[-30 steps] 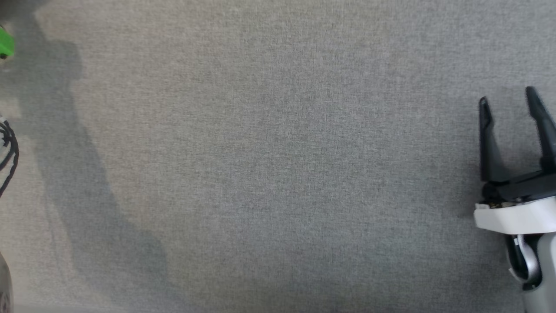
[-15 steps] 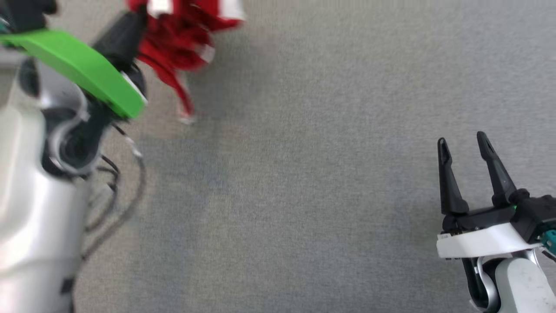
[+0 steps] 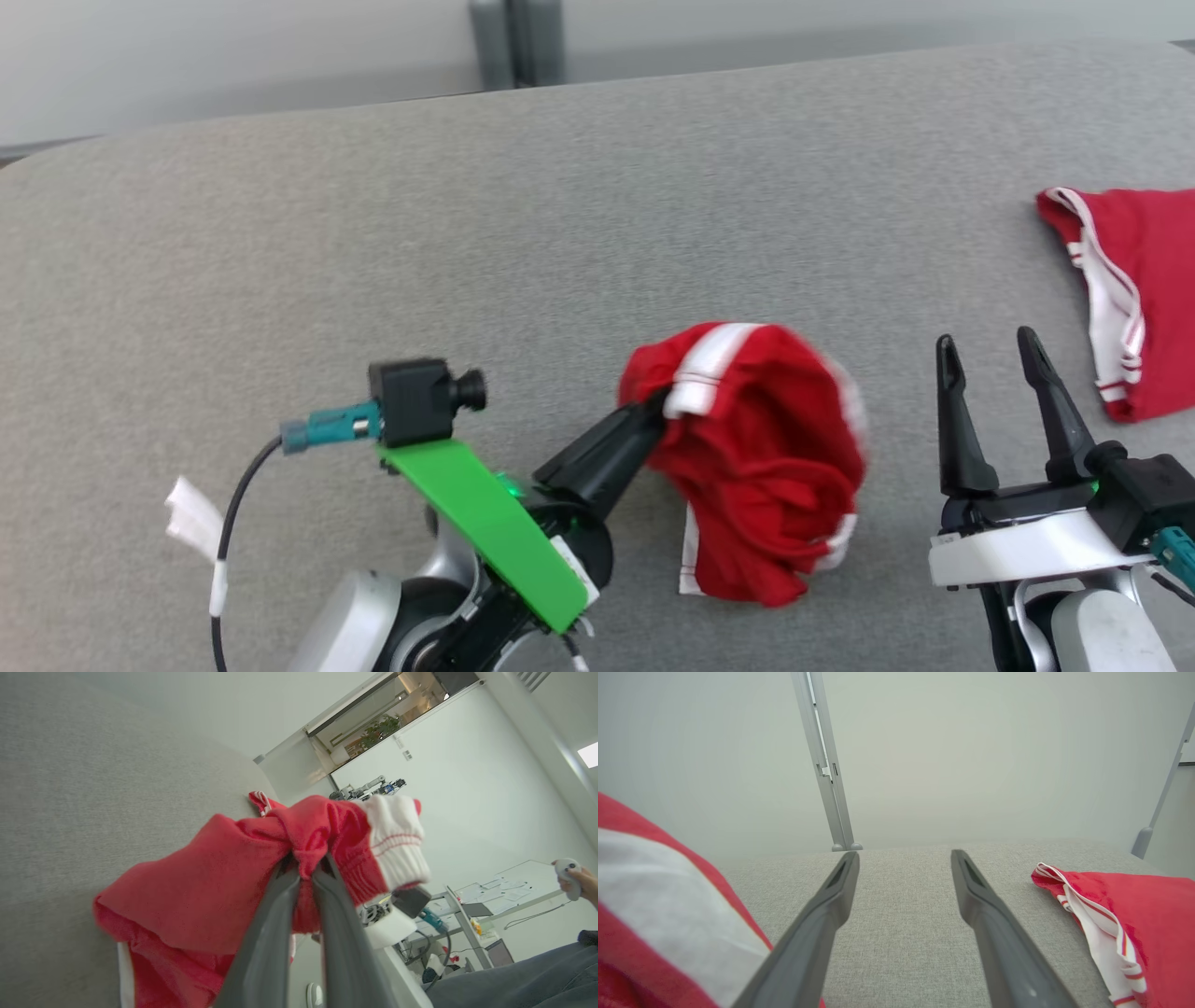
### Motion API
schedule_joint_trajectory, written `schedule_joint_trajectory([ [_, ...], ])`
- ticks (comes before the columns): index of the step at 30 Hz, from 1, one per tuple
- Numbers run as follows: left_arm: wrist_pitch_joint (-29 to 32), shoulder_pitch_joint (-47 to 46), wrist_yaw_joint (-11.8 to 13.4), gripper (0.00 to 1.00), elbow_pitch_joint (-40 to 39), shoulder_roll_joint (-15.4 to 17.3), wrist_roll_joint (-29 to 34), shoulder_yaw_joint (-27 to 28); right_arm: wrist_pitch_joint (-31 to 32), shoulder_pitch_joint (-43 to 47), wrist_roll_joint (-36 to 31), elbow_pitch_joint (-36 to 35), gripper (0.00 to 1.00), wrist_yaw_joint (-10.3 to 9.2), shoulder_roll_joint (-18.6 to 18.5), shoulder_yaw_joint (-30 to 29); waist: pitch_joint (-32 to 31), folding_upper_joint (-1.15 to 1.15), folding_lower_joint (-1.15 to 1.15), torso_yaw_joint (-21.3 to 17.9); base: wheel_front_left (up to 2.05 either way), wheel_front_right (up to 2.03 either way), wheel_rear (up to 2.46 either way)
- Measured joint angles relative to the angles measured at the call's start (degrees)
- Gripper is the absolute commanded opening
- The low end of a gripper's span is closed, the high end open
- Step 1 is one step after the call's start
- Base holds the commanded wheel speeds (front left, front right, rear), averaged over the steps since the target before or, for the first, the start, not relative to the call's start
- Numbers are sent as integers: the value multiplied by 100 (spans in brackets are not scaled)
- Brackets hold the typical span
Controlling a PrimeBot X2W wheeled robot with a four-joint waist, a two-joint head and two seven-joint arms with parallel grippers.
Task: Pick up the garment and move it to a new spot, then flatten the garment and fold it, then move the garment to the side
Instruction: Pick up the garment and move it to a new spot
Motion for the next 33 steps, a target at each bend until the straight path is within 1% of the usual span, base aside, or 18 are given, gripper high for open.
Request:
schedule_joint_trajectory([
  [3, -407, 141, -87, 0, 730, 55, 385, 24, 0, 21, 15, -3, 100, 0, 31, 60, -53, 0, 0, -230, 0, 0, 0],
  [5, -611, 172, -98, 0, 1285, 79, 536, 66, 0, 44, 15, 9, 100, 0, 35, 62, -80, 0, 0, -341, 0, 0, 0],
  [7, -817, 166, -147, 0, 2141, 137, 751, 114, 0, 79, 15, 44, 100, -1, 44, 73, -116, 0, 0, -464, 0, 0, 0],
  [9, -957, 149, -159, 0, 2883, 163, 806, 163, 0, 85, 15, 81, 100, 0, 49, 122, -153, 0, 0, -532, 0, 0, 0],
  [11, -1144, 55, -221, 0, 3593, 205, 1090, 103, 0, 96, 14, 136, 100, 0, 55, 174, -214, 0, 0, -573, 0, 0, 0],
  [13, -1311, -37, -309, 0, 4022, 178, 1150, 68, 0, 124, 12, 163, 100, 0, 57, 199, -278, 0, 0, -588, 0, 0, 0],
  [14, -1491, -92, -359, 31, 4168, 134, 1230, 53, 0, 140, 9, 167, 100, 0, 59, 200, -311, 0, 0, -589, 0, 0, 0],
  [15, -1668, -152, -421, 97, 4269, 87, 1298, 47, 0, 148, -3, 170, 100, 0, 59, 188, -341, 0, 0, -582, 0, 0, 0],
  [16, -1747, -195, -464, 100, 4350, 51, 1332, 35, 0, 153, -13, 174, 100, 0, 59, 169, -367, 0, 0, -571, 0, 0, 0],
  [19, -2224, -214, -490, 100, 4521, 59, 1668, -60, 0, 197, -81, 176, 100, 0, 59, 157, -475, 0, 0, -518, 0, 0, 0],
  [22, -3012, -160, -297, 100, 4453, 191, 2067, 18, 0, 245, -141, 149, 100, 0, 47, 124, -610, 0, 0, -459, 0, 0, 0],
  [24, -3464, 30, -98, 100, 4263, 275, 2358, 47, 0, 330, -197, 143, 100, 0, -1, 40, -725, 0, 0, -415, 0, 0, 0],
  [28, -3693, 618, 196, 100, 3743, 313, 2674, 269, 0, 504, -292, 81, 100, 0, -102, -238, -909, 0, 0, -258, 0, 0, 0],
  [30, -3707, 888, 276, 100, 3422, 330, 2921, 511, 0, 568, -318, 58, 100, 0, -105, -357, -973, 0, 0, -156, 0, 0, 0],
  [31, -3713, 1032, 321, 100, 3199, 335, 3148, 695, 0, 598, -334, 49, 100, 0, -127, -423, -1006, 0, 0, -98, 0, 0, 0],
  [33, -3720, 1313, 337, 100, 2861, 311, 3537, 984, 0, 669, -363, 48, 100, 0, -159, -548, -1062, 0, 0, 4, 0, 0, 0],
])
